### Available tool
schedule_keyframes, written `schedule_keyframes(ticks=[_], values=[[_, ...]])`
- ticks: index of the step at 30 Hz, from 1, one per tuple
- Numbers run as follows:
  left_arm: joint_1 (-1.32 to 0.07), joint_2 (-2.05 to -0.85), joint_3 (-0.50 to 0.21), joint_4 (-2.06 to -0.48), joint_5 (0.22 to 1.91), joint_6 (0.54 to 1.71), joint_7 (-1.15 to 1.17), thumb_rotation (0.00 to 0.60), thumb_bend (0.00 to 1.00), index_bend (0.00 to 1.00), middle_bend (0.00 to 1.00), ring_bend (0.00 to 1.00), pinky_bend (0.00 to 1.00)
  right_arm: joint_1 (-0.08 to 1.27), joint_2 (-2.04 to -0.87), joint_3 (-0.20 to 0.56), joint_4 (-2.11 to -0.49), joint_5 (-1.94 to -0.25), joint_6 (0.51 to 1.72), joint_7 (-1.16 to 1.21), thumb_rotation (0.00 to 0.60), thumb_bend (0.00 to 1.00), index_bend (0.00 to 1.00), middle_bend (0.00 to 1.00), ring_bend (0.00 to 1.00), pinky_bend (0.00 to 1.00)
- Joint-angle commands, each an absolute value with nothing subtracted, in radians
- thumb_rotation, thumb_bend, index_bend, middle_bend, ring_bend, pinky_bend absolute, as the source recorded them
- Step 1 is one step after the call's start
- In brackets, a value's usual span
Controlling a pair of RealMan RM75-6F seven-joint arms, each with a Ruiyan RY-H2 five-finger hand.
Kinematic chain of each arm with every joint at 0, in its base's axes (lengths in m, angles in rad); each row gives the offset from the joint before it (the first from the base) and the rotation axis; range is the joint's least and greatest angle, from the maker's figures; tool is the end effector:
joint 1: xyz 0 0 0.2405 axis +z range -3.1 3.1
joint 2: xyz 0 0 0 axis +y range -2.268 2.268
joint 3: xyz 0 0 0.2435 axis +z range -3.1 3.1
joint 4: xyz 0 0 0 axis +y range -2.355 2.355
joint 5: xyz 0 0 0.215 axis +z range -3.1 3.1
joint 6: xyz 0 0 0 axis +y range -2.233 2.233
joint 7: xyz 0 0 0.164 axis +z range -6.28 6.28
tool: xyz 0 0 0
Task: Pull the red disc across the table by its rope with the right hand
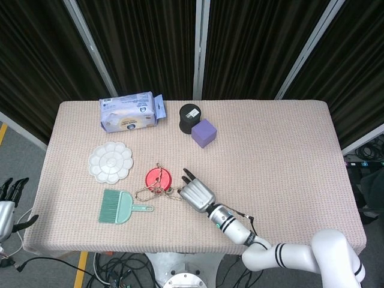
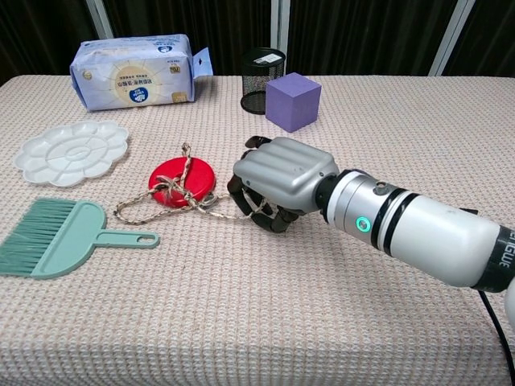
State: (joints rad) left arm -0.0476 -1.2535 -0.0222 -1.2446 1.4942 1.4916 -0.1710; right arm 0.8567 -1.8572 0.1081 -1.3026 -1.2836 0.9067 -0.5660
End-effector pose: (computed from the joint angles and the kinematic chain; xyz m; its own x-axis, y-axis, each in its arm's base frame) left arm -0.3686 0.1854 0.1451 0.4508 0.0214 0.8924 0.8910 0.0499 -0.4513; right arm -0.0588 -0.3045 -0.1305 0.6646 -0.1316 0.7356 -0.5915 -0.6942 0.4102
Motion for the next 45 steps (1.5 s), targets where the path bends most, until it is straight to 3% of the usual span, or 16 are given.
schedule_keyframes(ticks=[1,21,35,45], values=[[-0.047,-1.254,-0.022,-1.245,1.494,1.492,-0.17,0.6,0.14,0.07,0.12,0.01,0.15,0.853,-1.857,0.109,-1.299,-1.289,0.914,-0.56,0.6,0.4,0.65,0.65,0.21,0.0],[-0.052,-1.25,-0.028,-1.258,1.489,1.485,-0.153,0.6,0.14,0.07,0.12,0.01,0.15,0.785,-1.792,0.129,-1.275,-1.415,1.083,-0.353,0.6,0.5,0.98,0.9,0.39,0.01],[-0.068,-1.241,-0.032,-1.3,1.488,1.466,-0.104,0.6,0.14,0.07,0.12,0.01,0.15,0.649,-1.606,0.109,-1.325,-1.431,1.211,-0.221,0.6,0.51,1.0,0.91,0.39,0.01],[-0.081,-1.242,-0.036,-1.324,1.481,1.45,-0.07,0.6,0.14,0.07,0.12,0.01,0.15,0.578,-1.543,0.125,-1.27,-1.392,1.239,-0.113,0.6,0.51,1.0,0.92,0.4,0.01]])
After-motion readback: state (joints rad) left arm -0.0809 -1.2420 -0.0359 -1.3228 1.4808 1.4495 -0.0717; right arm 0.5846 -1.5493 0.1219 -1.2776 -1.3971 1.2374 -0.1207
